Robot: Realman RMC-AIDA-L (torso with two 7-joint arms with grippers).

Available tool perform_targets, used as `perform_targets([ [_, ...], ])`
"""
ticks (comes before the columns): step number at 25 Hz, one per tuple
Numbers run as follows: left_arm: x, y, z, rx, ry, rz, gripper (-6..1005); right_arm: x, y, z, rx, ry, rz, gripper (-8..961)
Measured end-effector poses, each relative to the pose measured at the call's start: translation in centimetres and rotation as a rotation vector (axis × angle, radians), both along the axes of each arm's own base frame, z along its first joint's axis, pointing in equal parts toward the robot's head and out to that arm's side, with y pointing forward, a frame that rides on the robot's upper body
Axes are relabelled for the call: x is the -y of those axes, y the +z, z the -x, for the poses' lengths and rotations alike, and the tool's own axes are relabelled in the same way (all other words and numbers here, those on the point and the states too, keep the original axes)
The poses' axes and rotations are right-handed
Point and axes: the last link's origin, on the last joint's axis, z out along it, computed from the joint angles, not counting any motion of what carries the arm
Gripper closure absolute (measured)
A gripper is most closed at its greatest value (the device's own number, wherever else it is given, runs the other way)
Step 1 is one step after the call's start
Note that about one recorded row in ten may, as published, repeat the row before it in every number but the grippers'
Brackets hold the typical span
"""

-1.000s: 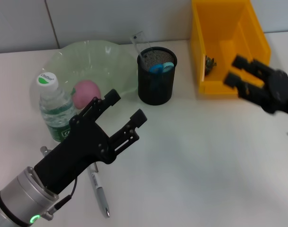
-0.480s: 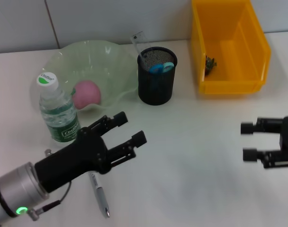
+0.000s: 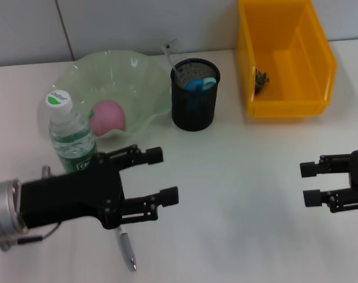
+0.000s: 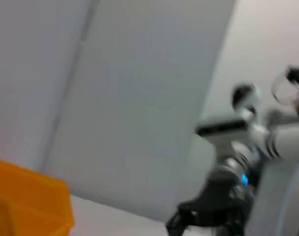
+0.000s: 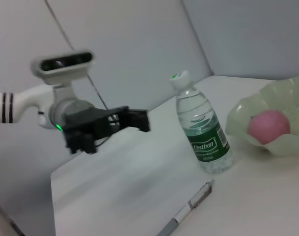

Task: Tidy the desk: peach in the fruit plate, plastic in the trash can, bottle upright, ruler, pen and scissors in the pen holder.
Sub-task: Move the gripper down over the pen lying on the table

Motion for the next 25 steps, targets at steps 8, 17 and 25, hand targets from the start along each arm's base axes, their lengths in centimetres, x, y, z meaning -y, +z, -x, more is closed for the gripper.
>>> perform_targets([
  [8,-2.5,3.3,-5.5,-0.303,-0.367,-0.024,201,-0.8,0.0,0.7,-0.006,-0.084,0.066,193],
  [17,-4.5,3.8,-9.6,-0.652,-0.662,-0.077,201,-1.2,0.7,0.5,-0.002,-0.16,0.086,193],
  [25,-4.2,2.9,-11.9,-0.887,-0.915,-0.125,201,-1.9,1.9,0.3,0.009,-0.214,0.069,193],
])
